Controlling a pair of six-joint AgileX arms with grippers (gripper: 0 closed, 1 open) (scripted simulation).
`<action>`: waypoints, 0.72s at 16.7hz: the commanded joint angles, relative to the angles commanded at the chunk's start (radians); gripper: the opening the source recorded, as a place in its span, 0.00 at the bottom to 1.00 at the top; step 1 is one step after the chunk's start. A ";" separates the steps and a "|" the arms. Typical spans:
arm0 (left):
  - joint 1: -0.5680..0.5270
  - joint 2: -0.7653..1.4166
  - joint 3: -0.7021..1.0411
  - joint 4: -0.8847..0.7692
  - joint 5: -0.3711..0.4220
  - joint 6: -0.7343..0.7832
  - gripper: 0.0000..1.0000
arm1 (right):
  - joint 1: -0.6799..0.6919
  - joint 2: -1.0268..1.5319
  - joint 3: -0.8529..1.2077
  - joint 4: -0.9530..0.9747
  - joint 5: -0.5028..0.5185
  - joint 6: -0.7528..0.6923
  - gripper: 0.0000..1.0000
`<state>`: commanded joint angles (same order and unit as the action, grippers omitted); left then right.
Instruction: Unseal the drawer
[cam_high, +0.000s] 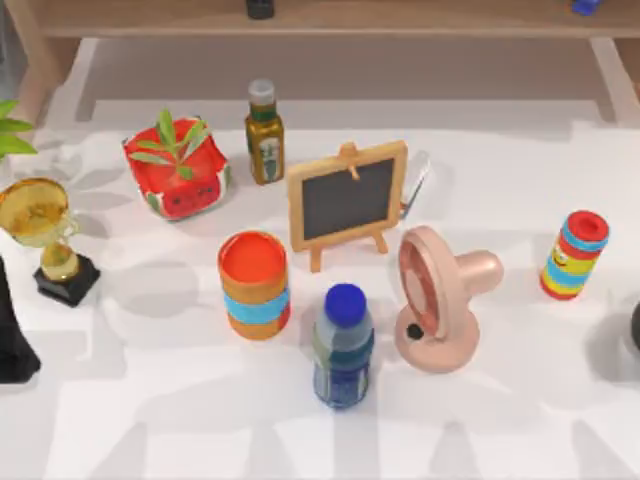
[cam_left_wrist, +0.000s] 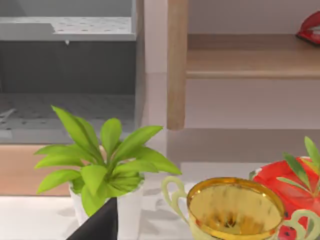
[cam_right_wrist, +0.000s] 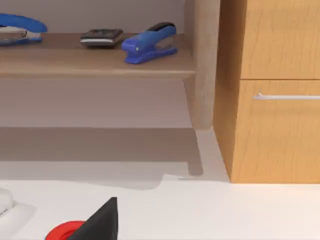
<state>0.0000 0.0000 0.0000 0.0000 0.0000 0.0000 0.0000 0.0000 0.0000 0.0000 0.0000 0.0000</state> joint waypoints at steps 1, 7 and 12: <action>0.000 0.000 0.000 0.000 0.000 0.000 1.00 | 0.000 0.000 0.000 0.000 0.000 0.000 1.00; 0.000 0.000 0.000 0.000 0.000 0.000 1.00 | -0.102 0.166 0.110 0.097 -0.112 0.000 1.00; 0.000 0.000 0.000 0.000 0.000 0.000 1.00 | -0.309 0.548 0.309 0.271 -0.310 0.007 1.00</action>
<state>0.0000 0.0000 0.0000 0.0000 0.0000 0.0000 -0.3085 0.5478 0.3085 0.2715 -0.3100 0.0073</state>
